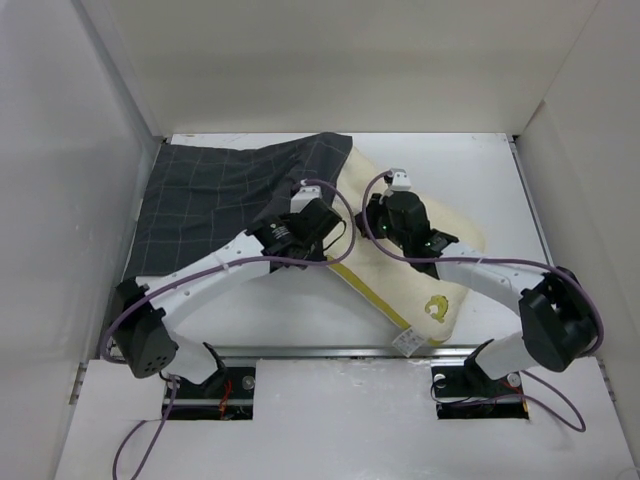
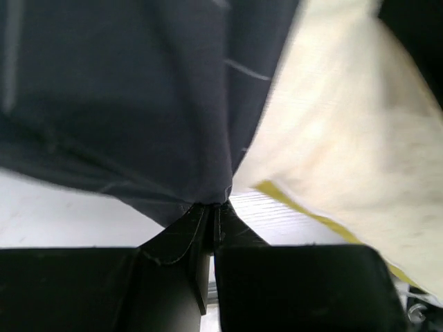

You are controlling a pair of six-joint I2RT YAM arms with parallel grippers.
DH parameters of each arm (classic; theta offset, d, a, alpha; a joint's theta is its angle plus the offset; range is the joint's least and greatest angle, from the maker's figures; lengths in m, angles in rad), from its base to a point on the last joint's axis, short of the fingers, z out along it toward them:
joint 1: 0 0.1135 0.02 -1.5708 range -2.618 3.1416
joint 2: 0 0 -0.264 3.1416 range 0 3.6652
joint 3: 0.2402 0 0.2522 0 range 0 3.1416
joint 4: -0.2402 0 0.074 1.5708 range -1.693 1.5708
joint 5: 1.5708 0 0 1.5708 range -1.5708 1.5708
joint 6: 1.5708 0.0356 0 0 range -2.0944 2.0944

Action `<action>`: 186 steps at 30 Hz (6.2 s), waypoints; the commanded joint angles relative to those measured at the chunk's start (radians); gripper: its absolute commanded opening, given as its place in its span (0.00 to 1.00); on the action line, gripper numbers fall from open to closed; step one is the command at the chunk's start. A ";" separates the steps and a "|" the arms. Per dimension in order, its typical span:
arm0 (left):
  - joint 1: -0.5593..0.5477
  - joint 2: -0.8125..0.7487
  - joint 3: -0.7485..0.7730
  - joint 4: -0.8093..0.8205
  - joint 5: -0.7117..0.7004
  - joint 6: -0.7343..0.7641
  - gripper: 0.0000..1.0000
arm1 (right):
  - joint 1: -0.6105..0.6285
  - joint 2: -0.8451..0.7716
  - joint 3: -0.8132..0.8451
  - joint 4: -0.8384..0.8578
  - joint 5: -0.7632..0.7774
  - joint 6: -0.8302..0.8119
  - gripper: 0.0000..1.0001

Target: Put the pillow into the pillowcase

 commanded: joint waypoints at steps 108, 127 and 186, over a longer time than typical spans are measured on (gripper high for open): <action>0.052 0.544 0.646 0.355 0.443 0.645 0.00 | -0.216 0.125 -0.013 0.741 -0.600 -0.130 0.00; 0.137 0.523 0.583 0.299 0.375 0.547 1.00 | -0.234 -0.048 -0.211 0.389 -0.514 -0.114 0.70; 0.156 -0.386 -0.700 0.973 -0.197 -0.029 1.00 | 0.089 -0.033 0.484 -0.509 -0.213 -0.384 0.00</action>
